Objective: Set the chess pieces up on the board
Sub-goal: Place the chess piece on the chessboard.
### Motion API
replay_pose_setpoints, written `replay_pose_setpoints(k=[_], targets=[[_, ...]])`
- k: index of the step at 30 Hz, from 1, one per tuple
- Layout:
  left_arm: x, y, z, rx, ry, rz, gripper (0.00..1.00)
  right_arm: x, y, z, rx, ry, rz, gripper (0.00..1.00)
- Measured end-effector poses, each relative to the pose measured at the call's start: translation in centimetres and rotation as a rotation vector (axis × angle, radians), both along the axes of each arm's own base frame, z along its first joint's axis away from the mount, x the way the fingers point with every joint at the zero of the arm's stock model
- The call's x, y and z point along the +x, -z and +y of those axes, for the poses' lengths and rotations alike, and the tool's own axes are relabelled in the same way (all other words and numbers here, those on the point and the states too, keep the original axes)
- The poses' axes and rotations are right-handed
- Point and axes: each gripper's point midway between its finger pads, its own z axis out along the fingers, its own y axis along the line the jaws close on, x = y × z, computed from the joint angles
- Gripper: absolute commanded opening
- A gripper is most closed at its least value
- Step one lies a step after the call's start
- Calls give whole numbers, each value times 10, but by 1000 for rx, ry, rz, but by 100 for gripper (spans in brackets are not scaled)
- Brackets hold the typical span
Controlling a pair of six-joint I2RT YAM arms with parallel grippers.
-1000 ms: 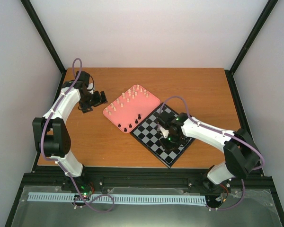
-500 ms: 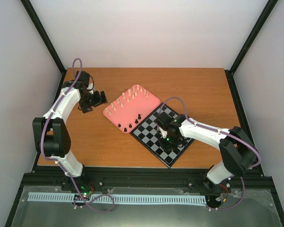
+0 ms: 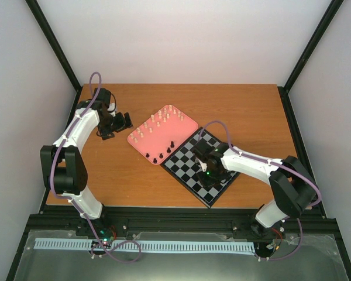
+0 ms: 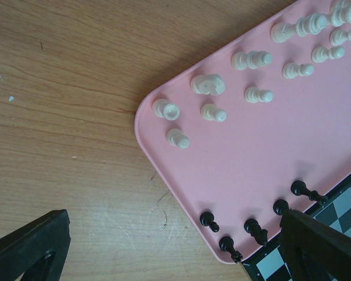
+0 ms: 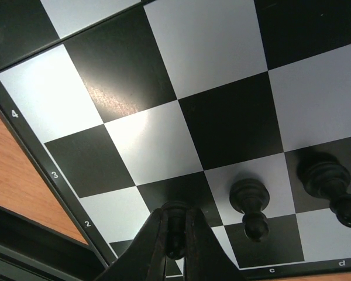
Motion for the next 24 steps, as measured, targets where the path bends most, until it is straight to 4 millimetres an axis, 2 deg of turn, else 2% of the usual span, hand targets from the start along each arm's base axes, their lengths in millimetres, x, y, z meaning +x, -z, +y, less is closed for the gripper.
replay_pose_setpoints(k=[8,17,24], targets=[[0,0,0,0,0,1,100,-1,4,-1,-12,-1,11,13],[0,0,0,0,0,1,100,-2,3,0,-6,-14,15,30],[0,0,0,0,0,0,100,2,-15,7,25,-32,4,35]])
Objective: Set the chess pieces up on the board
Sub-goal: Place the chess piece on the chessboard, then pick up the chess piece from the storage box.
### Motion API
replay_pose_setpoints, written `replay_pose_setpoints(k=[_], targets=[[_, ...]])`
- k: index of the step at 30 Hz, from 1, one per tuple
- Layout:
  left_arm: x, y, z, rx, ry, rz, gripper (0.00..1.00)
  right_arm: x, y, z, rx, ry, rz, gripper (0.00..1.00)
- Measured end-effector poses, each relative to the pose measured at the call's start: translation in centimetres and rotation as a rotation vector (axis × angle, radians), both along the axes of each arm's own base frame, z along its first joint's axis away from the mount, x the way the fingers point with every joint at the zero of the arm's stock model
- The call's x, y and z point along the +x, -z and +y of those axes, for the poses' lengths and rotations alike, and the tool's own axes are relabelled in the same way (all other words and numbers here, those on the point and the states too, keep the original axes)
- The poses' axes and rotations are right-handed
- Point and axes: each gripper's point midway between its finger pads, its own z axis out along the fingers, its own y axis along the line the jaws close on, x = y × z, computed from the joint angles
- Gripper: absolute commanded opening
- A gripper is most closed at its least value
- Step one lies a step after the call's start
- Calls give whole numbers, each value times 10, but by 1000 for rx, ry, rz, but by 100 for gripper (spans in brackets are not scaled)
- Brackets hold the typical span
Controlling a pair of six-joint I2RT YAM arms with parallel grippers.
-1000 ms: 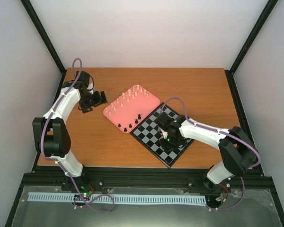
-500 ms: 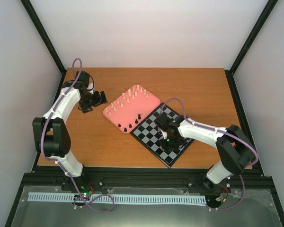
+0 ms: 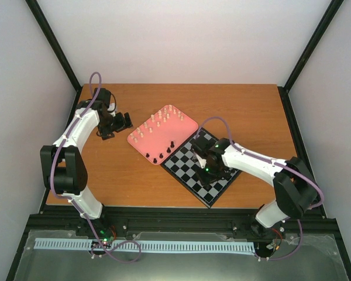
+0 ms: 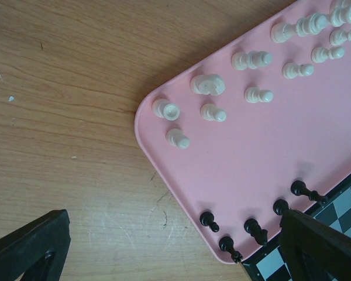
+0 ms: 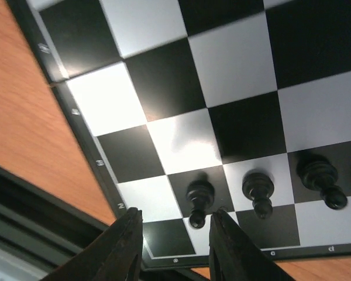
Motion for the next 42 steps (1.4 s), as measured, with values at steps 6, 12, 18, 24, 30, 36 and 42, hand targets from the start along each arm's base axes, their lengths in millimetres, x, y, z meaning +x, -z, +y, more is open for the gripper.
replay_pose_setpoints(k=[6,12,18,24,30,36,42], targets=[[0,0,0,0,0,0,100,18,-51,22,92,-42,-74,41],[0,0,0,0,0,0,100,64,-92,71,187,-105,-165,41],[0,0,0,-1,0,1,100,120,-81,142,264,-187,-183,42],[0,0,0,-1,0,0,100,158,-67,212,347,-286,-220,43],[0,0,0,0,0,0,100,169,-47,245,387,-332,-209,42],[0,0,0,-1,-1,0,100,160,-12,243,361,-336,-120,42],[0,0,0,-1,0,1,100,155,6,243,350,-337,-76,42]])
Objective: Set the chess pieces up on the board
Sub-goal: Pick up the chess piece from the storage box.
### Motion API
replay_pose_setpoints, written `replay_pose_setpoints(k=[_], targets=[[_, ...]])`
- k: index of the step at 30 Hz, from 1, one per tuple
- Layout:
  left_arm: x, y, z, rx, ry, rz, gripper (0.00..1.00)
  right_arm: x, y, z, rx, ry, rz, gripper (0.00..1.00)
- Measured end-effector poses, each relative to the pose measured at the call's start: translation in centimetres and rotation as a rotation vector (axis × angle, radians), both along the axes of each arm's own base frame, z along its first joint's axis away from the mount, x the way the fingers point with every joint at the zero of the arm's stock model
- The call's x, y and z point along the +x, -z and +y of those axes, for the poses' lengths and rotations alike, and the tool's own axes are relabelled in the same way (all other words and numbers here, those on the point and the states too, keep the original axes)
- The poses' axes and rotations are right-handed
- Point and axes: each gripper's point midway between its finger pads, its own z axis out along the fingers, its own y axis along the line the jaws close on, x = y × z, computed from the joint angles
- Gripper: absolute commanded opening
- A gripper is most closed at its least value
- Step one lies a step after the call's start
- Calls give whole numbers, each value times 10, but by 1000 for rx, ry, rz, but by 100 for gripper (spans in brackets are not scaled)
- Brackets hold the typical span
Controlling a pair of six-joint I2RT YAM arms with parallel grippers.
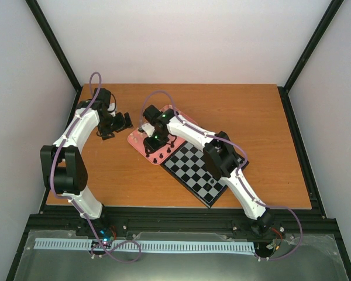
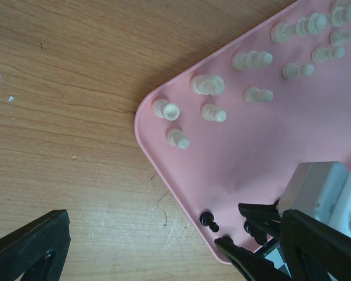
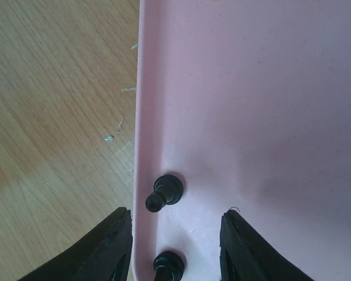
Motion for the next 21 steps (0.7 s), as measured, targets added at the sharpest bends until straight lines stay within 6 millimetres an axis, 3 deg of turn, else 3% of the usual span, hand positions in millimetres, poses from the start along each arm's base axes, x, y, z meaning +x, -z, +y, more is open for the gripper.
replay_pose_setpoints(k=[11,21], targets=[[0,0,0,0,0,0,100,-4,14,4,1,-10,35,39],[0,0,0,0,0,0,100,-4,20,5,-1,-8,44,22]])
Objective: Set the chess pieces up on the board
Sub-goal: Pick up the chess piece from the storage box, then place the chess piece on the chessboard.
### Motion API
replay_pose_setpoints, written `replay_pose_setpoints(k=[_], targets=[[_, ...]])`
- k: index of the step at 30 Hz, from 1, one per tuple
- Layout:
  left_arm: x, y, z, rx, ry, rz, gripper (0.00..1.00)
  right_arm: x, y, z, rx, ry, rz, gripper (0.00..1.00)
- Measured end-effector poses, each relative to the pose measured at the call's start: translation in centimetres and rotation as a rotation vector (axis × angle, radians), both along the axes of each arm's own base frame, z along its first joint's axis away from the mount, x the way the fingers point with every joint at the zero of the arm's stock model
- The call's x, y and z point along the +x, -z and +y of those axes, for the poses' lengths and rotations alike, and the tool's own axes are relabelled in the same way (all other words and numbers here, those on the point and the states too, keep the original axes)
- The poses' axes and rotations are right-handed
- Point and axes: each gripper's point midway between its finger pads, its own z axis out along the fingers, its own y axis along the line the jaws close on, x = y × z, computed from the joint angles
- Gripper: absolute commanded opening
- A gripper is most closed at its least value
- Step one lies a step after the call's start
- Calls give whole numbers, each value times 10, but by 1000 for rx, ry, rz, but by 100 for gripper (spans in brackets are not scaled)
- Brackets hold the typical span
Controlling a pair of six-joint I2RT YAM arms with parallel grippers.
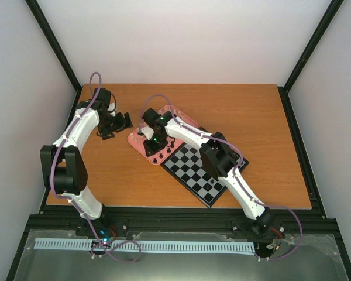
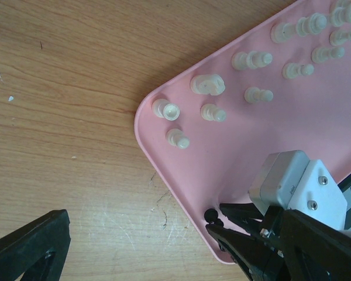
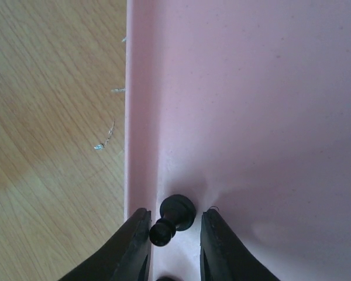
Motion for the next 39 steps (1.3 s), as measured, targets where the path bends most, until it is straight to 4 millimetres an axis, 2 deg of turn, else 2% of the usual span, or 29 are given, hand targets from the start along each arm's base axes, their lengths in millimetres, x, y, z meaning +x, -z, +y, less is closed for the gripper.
replay_pose_setpoints(k=[3,6,18,21,24,27,28,31,32,35,39], targets=[[0,0,0,0,0,0,100,0,1,1,2,1,1,13],[0,0,0,0,0,0,100,0,0,1,3,4,2,10],[0,0,0,0,0,0,100,12,-3,-5,-41,24,-62,7],[0,0,0,0,0,0,100,17,-16,-11,-60,36,-95,7],[0,0,0,0,0,0,100,20,-47,-22,-67,55,-145,7],[0,0,0,0,0,0,100,18,-90,-40,-58,75,-208,7],[0,0,0,0,0,0,100,13,-104,-51,-62,83,-223,6],[0,0,0,0,0,0,100,-4,-132,-88,-90,108,-247,6],[0,0,0,0,0,0,100,-11,-136,-100,-107,114,-247,6],[0,0,0,0,0,0,100,-35,-131,-133,-161,123,-216,6],[0,0,0,0,0,0,100,-80,-99,-174,-264,132,-99,6]])
